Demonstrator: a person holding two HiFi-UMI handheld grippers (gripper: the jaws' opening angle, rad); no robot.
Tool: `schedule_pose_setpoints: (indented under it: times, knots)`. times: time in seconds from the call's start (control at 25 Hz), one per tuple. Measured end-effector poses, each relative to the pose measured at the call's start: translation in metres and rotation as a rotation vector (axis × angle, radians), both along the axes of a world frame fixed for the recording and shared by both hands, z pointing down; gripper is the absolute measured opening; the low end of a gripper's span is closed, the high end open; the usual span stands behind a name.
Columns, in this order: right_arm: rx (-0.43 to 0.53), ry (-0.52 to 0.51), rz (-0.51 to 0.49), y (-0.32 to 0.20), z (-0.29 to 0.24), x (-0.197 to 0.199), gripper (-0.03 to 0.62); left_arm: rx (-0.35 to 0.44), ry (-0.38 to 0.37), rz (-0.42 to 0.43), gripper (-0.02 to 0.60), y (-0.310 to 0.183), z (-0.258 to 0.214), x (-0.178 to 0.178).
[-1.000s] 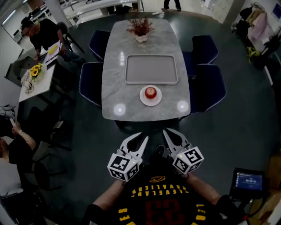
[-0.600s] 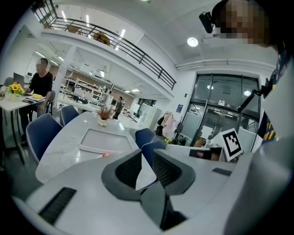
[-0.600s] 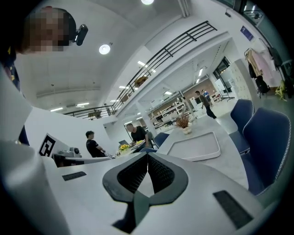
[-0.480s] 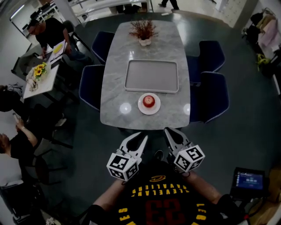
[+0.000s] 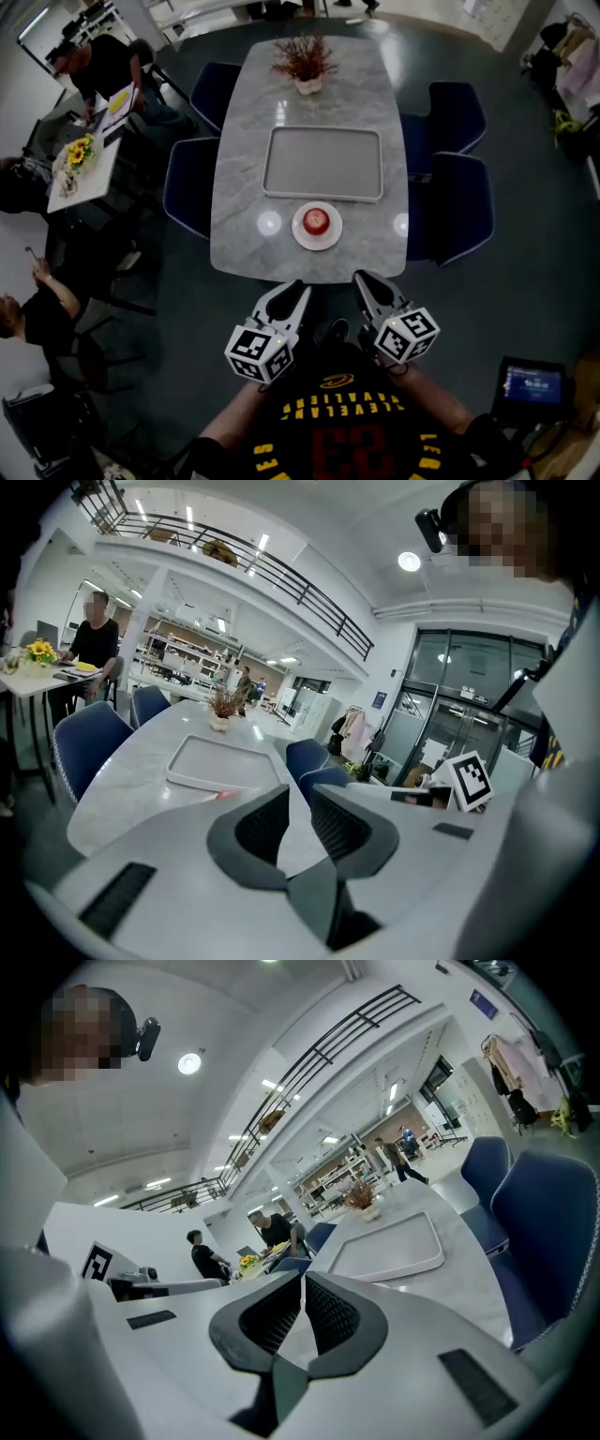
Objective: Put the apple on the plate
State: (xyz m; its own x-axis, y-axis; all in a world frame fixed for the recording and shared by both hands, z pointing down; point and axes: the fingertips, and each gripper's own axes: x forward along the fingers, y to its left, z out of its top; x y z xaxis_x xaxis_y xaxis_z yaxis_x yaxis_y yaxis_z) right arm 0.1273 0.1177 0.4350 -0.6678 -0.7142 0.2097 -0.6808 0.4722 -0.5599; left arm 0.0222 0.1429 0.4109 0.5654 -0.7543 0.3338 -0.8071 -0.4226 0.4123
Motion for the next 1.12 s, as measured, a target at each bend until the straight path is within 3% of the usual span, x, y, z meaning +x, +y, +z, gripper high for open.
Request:
schedule_pose_setpoints:
  times: [0.24,0.52,1.12]
  knots:
    - [-0.045,0.016,0.053,-0.027,0.017,-0.001,0.006,-0.03,0.029,0.028,0.074,-0.034,0.016,-0.015]
    - [-0.131,0.05,0.107,-0.058,0.042,-0.017,0.006,-0.045,0.018,0.027,0.074,-0.082,0.034,-0.058]
    - [-0.203,0.065,0.275,-0.107,0.055,-0.039,0.007,-0.115,0.025,0.16,0.074,-0.137,0.076,-0.099]
